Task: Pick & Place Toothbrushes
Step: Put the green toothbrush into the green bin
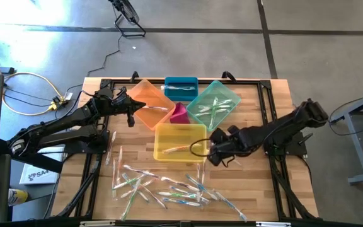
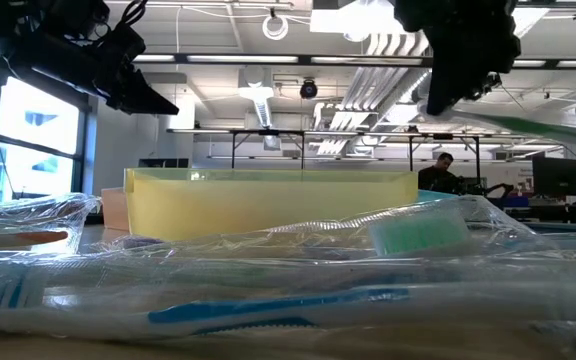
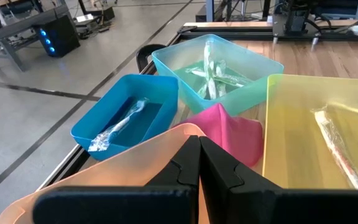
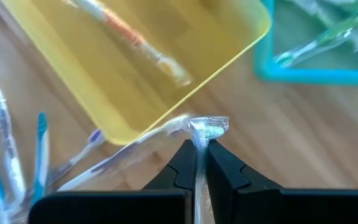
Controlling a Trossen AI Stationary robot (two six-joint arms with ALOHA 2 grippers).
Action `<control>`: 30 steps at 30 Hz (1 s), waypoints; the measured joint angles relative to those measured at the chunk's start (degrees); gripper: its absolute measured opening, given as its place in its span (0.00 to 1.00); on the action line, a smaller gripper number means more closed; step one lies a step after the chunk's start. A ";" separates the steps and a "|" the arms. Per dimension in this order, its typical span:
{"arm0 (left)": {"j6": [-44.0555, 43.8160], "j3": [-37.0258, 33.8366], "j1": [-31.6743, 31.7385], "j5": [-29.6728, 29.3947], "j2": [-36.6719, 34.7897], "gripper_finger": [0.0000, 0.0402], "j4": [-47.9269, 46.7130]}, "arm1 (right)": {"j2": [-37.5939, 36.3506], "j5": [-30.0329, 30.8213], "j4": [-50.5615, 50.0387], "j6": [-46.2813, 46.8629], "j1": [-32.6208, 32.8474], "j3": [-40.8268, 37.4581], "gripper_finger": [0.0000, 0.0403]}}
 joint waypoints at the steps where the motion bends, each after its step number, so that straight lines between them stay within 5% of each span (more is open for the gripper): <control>1: 0.00 0.00 0.00 0.00 0.01 0.00 -0.01 | -0.27 -0.01 -0.11 -1.05 -0.74 0.00 0.02; 12: 0.00 0.00 0.00 0.00 0.01 0.00 -0.02 | -1.11 0.27 1.26 -15.00 -9.81 0.00 0.02; 30: 0.00 0.00 -0.01 0.00 0.02 0.00 -0.04 | -1.09 1.84 17.39 -45.49 -24.88 0.00 0.02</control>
